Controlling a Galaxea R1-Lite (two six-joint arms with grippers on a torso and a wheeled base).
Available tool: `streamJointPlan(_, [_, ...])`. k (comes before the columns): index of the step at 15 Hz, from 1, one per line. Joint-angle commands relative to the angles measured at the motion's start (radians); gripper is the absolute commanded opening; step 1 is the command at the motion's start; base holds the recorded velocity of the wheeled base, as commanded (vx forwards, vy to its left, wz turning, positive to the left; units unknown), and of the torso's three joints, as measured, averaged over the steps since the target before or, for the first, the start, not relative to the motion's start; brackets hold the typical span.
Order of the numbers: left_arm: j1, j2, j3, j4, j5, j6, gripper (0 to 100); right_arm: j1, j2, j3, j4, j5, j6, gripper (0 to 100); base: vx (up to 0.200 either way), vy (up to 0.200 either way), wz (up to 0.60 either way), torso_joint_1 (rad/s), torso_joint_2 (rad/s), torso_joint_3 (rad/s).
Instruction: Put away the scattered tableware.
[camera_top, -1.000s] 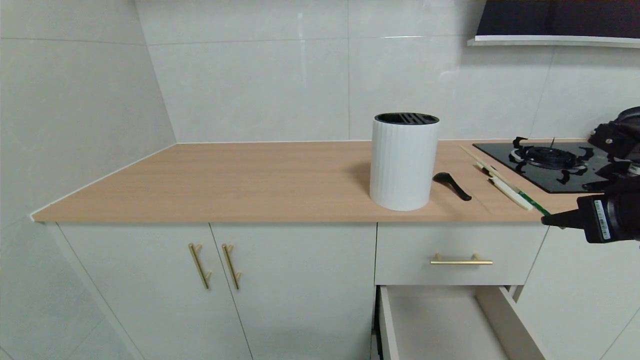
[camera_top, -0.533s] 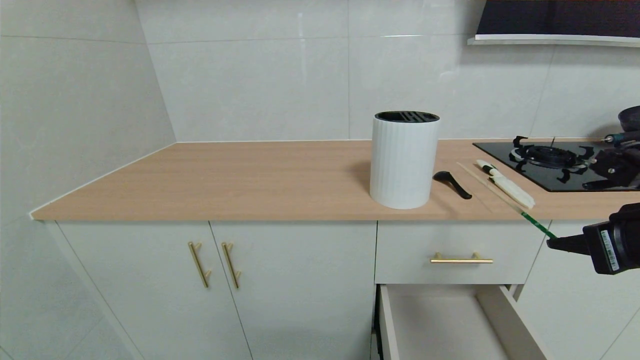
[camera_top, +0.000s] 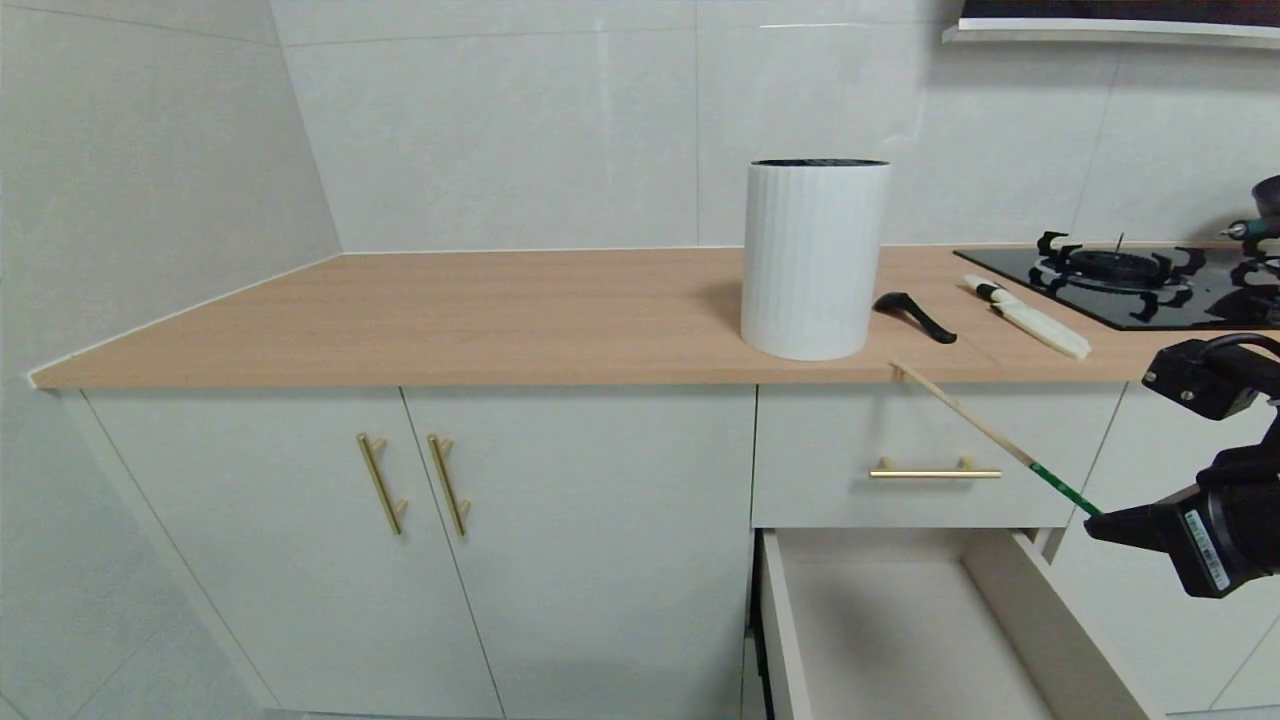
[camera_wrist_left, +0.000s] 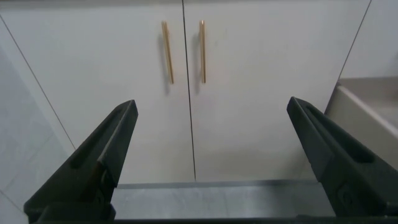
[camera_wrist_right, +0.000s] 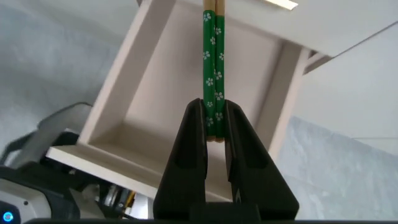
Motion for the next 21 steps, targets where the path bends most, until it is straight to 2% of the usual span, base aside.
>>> streamJointPlan(1, [0.000,0.000,0.000,0.000,0.000,0.000,100,0.024,0.003,0.014,0.001,0.000,-0.002,0,0.000,0.000,0.00,-0.139,0.45,0.300])
streamJointPlan(4, [0.000,0.000,0.000,0.000,0.000,0.000,100,0.090,0.016,0.042,-0.001,-0.004,-0.002,0,0.000,0.000,0.00,-0.132,0.46,0.318])
streamJointPlan(7, [0.000,0.000,0.000,0.000,0.000,0.000,100,0.101,-0.119,0.046,-0.005,-0.003,-0.012,0,0.000,0.000,0.00,-0.061,0.23,0.167])
streamJointPlan(9, [0.000,0.000,0.000,0.000,0.000,0.000,100,0.129,-0.119,0.074,-0.007,0.011,-0.045,0,0.000,0.000,0.00,-0.009,0.04,0.018])
streamJointPlan(17, [0.000,0.000,0.000,0.000,0.000,0.000,100,0.132,0.149,0.106,-0.011,-0.006,-0.045,0,0.000,0.000,0.00,0.000,0.00,0.000])
streamJointPlan(19, [0.000,0.000,0.000,0.000,0.000,0.000,100,0.130,0.223,0.100,-0.013,-0.047,-0.043,0,0.000,0.000,0.00,0.000,0.00,0.000])
streamJointPlan(21, [0.000,0.000,0.000,0.000,0.000,0.000,100,0.118,0.346,0.040,0.021,-0.130,0.011,0,0.000,0.000,0.00,0.000,0.00,0.000])
